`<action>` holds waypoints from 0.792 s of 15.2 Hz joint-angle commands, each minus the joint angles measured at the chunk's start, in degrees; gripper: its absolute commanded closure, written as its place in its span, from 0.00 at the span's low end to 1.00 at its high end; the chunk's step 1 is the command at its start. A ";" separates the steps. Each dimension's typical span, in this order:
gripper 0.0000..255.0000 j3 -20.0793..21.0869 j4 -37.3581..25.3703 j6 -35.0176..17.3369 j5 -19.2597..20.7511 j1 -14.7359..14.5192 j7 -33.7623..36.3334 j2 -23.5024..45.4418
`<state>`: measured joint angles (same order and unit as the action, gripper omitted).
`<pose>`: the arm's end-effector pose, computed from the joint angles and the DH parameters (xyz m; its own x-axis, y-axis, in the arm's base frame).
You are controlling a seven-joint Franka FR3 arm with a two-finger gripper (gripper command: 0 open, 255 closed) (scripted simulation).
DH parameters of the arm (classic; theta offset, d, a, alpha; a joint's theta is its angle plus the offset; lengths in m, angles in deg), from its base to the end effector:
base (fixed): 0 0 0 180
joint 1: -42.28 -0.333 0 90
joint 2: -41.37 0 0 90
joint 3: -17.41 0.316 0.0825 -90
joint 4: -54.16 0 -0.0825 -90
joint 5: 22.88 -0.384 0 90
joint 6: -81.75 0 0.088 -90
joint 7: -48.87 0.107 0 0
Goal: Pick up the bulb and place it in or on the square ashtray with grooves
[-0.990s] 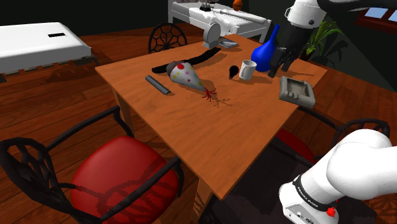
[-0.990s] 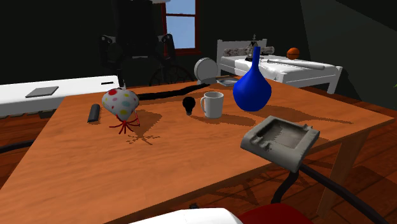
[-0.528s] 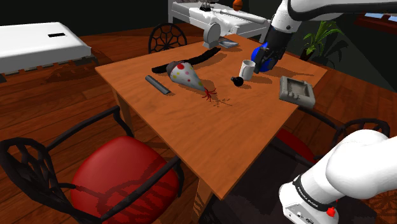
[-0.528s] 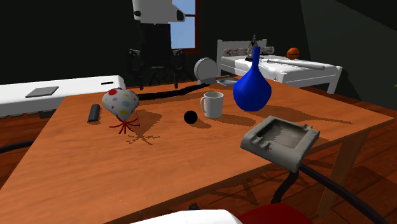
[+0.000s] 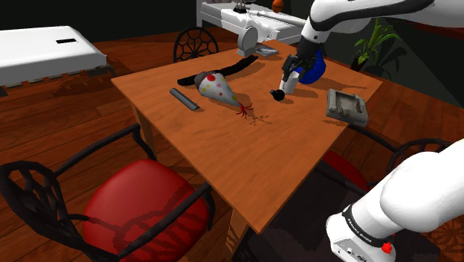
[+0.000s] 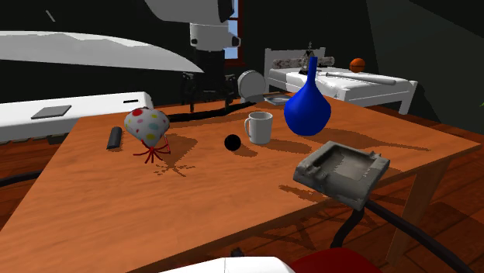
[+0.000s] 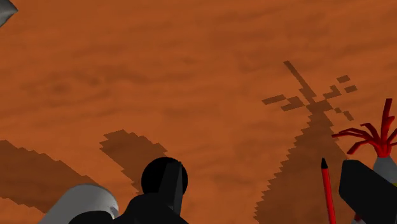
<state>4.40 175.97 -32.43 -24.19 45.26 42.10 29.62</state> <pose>0.4813 -0.1421 0.5019 0.9831 -0.1674 0.0736 -0.1633 -0.9848 -0.0590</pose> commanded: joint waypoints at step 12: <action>0.00 -3.41 -22.60 -6.64 -13.38 4.35 -5.87 27.57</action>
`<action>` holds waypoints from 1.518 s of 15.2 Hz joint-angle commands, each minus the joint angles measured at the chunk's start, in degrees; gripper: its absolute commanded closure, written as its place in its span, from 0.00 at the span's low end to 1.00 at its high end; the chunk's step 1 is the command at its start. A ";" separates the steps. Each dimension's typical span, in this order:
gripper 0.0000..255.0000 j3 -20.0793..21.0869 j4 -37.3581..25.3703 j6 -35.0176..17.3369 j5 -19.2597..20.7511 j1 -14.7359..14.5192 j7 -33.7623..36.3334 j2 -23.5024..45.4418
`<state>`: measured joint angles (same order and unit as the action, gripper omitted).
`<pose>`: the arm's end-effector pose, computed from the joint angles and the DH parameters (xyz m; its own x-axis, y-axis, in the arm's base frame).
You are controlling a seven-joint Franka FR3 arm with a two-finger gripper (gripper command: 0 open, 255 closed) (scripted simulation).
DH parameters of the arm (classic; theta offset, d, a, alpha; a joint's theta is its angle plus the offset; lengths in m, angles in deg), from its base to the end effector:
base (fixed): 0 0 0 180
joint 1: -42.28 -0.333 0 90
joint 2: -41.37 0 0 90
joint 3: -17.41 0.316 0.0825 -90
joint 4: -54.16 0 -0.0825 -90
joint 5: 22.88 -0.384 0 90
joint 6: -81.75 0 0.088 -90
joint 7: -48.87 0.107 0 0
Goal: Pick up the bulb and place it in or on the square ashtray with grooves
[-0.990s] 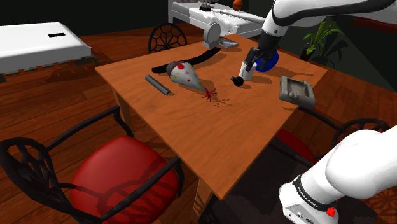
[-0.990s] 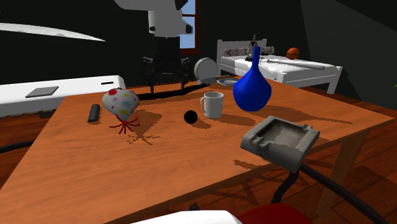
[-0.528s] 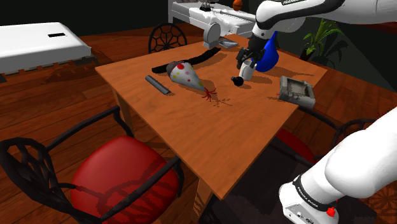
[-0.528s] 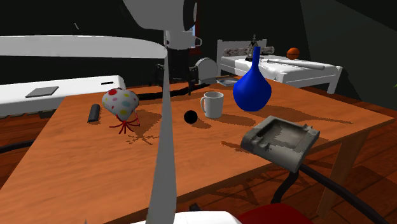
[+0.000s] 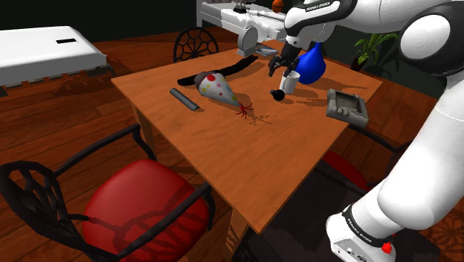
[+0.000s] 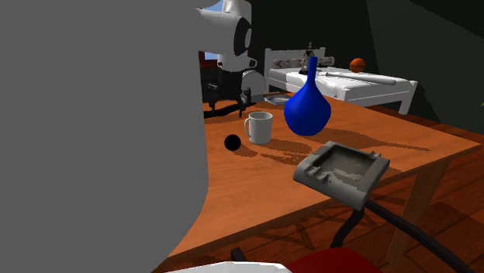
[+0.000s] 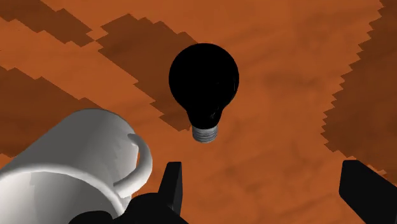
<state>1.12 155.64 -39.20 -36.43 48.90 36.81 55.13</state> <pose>0.5943 -0.2262 0.4396 0.9479 -0.2899 0.1321 -0.2746 -0.9537 -0.1226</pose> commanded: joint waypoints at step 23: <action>1.00 0.83 -5.33 -4.20 -4.47 2.02 -1.85 9.45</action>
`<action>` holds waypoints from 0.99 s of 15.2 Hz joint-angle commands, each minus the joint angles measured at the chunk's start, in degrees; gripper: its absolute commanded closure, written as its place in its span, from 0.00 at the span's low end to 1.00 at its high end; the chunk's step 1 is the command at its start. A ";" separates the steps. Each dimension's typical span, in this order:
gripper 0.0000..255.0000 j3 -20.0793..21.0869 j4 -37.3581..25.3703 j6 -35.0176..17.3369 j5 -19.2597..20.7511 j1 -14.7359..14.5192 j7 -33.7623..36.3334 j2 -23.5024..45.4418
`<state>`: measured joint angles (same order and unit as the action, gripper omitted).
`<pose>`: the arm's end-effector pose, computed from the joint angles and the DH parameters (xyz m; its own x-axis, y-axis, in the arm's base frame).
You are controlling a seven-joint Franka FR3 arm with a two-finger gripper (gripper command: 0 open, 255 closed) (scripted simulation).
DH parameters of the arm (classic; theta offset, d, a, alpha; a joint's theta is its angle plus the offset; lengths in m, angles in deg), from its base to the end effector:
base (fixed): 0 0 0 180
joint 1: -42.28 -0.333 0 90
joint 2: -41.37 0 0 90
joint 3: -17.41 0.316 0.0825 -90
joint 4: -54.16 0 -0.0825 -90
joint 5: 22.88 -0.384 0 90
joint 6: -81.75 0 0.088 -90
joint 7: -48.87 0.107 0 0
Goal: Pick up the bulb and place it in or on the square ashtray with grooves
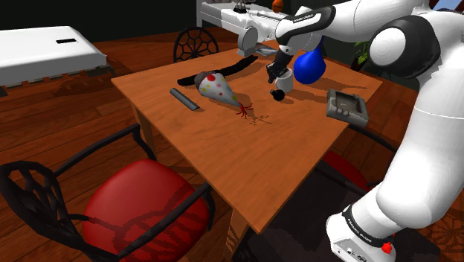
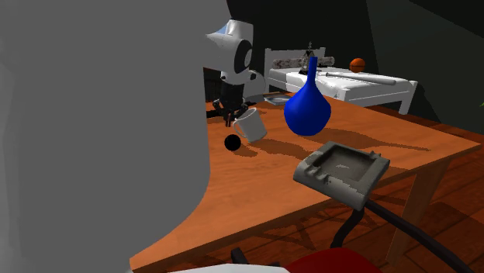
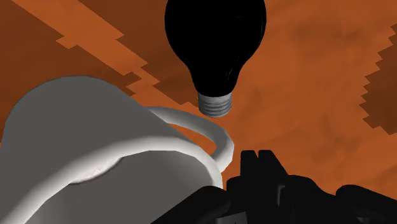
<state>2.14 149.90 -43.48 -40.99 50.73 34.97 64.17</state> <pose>0.6303 -0.2429 0.3940 0.9363 -0.3124 0.1604 -0.2913 -0.9460 -0.1421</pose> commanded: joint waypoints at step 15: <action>0.00 1.83 29.93 -29.46 -6.25 -0.04 -16.29 -14.24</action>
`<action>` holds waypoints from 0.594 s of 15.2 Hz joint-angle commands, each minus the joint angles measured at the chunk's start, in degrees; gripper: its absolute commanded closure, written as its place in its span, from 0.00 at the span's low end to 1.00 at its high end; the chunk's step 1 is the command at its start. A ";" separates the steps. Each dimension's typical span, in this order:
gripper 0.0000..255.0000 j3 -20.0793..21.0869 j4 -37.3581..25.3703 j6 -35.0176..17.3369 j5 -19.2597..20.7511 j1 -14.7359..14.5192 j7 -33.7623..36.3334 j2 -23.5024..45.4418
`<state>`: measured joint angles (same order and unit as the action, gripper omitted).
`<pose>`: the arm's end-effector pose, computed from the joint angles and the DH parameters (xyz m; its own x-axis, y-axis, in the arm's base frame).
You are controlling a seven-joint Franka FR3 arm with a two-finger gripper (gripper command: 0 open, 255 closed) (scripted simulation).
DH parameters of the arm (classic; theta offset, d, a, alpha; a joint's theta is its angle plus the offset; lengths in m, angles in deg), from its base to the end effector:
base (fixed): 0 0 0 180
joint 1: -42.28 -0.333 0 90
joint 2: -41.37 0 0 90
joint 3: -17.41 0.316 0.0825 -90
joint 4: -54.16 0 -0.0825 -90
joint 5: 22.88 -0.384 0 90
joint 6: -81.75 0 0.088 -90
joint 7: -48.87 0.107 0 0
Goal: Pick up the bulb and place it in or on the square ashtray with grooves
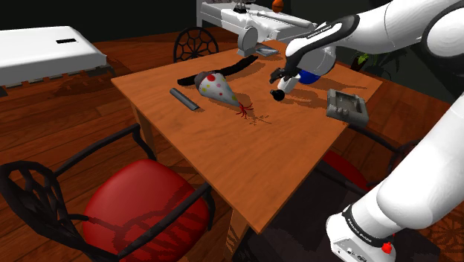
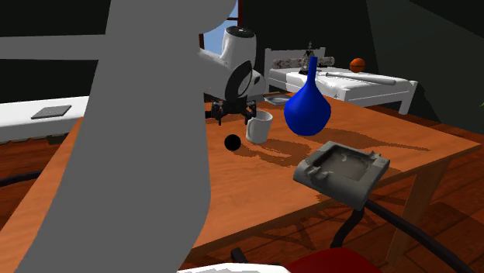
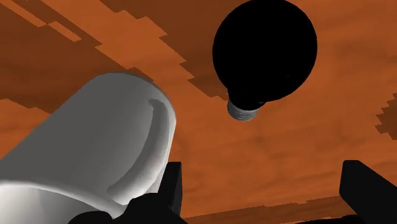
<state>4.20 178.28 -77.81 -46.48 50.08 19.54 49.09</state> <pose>0.5456 -0.2259 0.3864 0.8479 -0.1768 0.4998 -0.1871 -0.9819 -0.0300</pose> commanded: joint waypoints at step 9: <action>0.00 3.34 0.28 2.63 -2.52 3.52 -2.16 4.32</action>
<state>7.54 179.04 -91.48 -48.41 52.80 17.35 52.01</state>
